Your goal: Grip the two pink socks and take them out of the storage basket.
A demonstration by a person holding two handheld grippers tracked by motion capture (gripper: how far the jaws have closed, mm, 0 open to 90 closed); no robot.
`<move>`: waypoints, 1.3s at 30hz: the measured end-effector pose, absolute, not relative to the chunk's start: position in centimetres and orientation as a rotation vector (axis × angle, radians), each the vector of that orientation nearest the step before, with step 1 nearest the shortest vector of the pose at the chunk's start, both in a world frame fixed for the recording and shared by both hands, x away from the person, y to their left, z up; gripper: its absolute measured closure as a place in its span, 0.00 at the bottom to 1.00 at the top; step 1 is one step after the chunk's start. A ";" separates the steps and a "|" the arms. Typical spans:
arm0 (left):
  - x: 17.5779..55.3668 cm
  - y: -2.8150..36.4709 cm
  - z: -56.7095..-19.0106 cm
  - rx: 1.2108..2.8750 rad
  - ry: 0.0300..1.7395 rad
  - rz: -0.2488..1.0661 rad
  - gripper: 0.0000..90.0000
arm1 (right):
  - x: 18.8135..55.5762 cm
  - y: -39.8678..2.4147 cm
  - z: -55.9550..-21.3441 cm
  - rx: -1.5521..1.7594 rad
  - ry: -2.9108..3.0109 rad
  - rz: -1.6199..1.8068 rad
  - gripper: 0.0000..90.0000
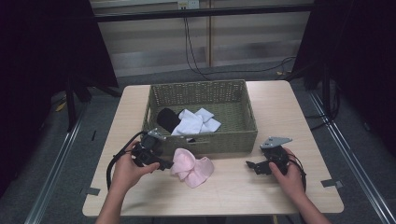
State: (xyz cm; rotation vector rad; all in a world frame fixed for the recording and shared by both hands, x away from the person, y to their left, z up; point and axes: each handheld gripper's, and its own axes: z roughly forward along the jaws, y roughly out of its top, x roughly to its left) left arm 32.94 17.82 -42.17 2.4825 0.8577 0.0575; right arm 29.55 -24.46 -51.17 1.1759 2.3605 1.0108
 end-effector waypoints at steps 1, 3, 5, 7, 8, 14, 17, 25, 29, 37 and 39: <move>32.9 17.8 -42.2 2.482 0.858 0.057 0.37 | 29.5 -24.5 -51.2 1.176 2.360 1.011 0.12; 32.9 18.1 -42.6 2.481 0.866 0.057 0.36 | 29.5 -24.5 -51.2 1.176 2.360 1.011 0.12; 32.9 18.4 -42.9 2.478 0.871 0.055 0.36 | 29.5 -24.5 -51.2 1.176 2.360 1.010 0.12; 32.8 18.7 -43.2 2.467 0.878 0.056 0.36 | 29.6 -24.5 -51.2 1.176 2.361 1.011 0.12; 32.8 18.8 -43.4 2.459 0.883 0.057 0.36 | 29.5 -24.5 -51.2 1.176 2.360 1.010 0.12; 32.6 19.4 -44.2 2.463 0.870 0.053 0.34 | 29.5 -24.5 -51.2 1.176 2.360 1.011 0.12; 32.5 19.5 -44.7 2.479 0.859 0.053 0.33 | 29.5 -24.5 -51.2 1.176 2.361 1.012 0.12; 32.3 20.0 -46.2 2.483 0.862 0.055 0.32 | 29.6 -24.5 -51.2 1.175 2.360 1.011 0.12; 32.2 20.4 -46.9 2.493 0.853 0.055 0.31 | 29.5 -24.5 -51.2 1.176 2.360 1.011 0.12; 31.9 21.0 -48.0 2.495 0.850 0.080 0.28 | 29.5 -24.5 -51.2 1.177 2.361 1.011 0.12; 31.8 21.2 -48.2 2.488 0.847 0.088 0.26 | 29.5 -24.5 -51.2 1.177 2.360 1.010 0.12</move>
